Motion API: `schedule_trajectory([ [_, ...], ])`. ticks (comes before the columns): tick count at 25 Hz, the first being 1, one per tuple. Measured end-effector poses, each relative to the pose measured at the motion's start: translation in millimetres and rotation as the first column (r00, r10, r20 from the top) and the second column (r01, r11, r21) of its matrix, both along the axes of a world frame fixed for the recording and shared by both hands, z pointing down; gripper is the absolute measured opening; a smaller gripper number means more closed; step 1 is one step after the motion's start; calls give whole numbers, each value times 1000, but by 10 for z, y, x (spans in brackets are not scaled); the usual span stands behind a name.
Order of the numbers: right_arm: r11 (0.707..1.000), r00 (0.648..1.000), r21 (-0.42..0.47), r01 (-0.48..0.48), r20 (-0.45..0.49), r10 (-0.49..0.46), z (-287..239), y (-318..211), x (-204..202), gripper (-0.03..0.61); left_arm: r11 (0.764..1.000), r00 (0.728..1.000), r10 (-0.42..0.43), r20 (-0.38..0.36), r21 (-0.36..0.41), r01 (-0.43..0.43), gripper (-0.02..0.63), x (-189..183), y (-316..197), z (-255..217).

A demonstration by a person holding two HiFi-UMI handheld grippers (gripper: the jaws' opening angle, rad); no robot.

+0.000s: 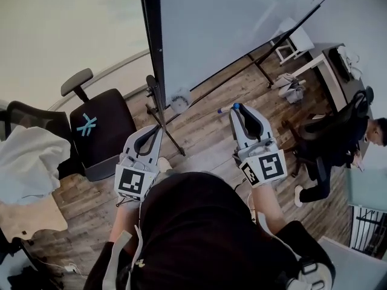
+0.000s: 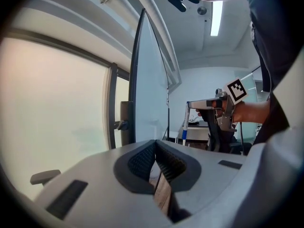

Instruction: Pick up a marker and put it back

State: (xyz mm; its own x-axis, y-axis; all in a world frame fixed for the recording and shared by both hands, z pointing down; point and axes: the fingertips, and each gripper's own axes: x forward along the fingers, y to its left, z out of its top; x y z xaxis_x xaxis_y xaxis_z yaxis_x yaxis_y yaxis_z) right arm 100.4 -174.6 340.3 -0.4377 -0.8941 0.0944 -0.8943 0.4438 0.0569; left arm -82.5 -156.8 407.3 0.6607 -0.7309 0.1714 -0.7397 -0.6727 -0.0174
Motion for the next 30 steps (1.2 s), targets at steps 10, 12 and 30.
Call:
schedule_trajectory([
  [10, 989, 989, 2, 148, 9, -148, 44, -315, -590, 80, 993, 993, -121, 11, -5, 121, 9, -451, 100, 85],
  [12, 985, 985, 1, 172, 10, -172, 62, -364, -692, 80, 990, 989, -144, 13, -8, 144, 9, -532, 126, 92],
  [30, 954, 958, -90, 285, 2, -286, 650, -611, -1236, 80, 949, 950, -310, 42, -54, 312, 9, -1129, 366, 181],
])
